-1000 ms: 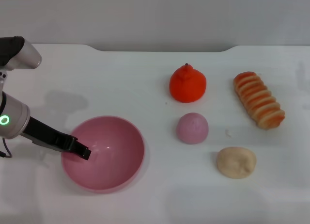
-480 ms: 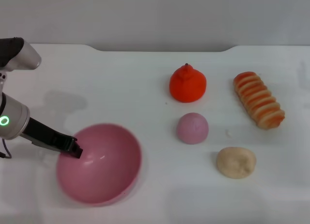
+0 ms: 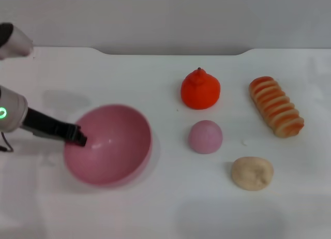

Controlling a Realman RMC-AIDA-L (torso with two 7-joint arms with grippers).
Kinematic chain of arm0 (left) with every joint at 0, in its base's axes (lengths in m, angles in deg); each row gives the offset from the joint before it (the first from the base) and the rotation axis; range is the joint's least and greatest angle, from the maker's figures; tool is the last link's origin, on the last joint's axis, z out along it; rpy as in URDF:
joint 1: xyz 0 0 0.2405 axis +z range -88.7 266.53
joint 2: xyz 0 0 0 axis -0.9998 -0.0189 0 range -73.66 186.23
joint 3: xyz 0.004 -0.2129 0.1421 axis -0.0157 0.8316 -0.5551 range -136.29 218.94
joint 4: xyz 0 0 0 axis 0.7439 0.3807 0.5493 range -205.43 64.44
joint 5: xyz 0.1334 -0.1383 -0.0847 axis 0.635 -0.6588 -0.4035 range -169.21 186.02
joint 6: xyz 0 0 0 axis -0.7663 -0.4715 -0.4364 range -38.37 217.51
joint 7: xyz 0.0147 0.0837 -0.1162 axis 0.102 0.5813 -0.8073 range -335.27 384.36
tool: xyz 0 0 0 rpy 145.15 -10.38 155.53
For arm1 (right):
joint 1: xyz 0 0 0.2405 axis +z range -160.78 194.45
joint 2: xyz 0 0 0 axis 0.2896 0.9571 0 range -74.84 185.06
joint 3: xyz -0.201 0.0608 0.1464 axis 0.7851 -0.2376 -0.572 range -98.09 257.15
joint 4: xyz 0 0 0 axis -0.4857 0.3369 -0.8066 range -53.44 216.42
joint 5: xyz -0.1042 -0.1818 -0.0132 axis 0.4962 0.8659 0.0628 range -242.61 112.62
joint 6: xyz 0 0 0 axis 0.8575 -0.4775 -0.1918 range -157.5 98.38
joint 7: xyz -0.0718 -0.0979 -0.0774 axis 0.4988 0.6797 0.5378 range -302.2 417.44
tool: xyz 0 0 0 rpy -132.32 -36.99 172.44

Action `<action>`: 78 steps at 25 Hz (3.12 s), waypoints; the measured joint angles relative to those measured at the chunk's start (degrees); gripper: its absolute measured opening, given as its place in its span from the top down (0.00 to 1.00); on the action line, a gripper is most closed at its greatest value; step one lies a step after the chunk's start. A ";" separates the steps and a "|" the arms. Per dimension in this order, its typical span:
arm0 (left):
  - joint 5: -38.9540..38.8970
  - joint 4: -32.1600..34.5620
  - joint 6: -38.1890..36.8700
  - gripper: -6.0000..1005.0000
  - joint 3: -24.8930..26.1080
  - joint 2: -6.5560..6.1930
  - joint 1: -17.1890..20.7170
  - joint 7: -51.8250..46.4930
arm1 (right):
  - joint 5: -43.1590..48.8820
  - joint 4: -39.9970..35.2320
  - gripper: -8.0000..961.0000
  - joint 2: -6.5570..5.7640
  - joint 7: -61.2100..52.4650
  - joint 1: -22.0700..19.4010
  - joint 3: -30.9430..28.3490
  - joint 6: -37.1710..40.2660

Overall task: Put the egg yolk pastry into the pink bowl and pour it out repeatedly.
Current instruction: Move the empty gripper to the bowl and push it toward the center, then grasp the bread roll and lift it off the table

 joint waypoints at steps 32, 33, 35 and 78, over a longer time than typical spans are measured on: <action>-4.54 1.32 8.19 0.99 4.84 -0.45 0.22 0.85 | 107.09 -51.34 0.51 -4.15 -101.11 13.34 10.27 38.62; -4.51 1.50 8.19 0.99 4.84 -0.46 0.22 0.85 | 107.92 -51.35 0.51 -4.16 -101.03 13.58 10.54 39.33; -4.49 1.88 8.20 0.99 4.79 -0.46 0.24 0.86 | 109.03 -51.18 0.51 -4.13 -100.98 13.89 11.57 40.33; -4.21 1.66 7.52 0.98 2.76 -0.38 -0.49 1.65 | 112.05 -47.87 0.69 -0.74 -99.94 12.78 22.70 29.42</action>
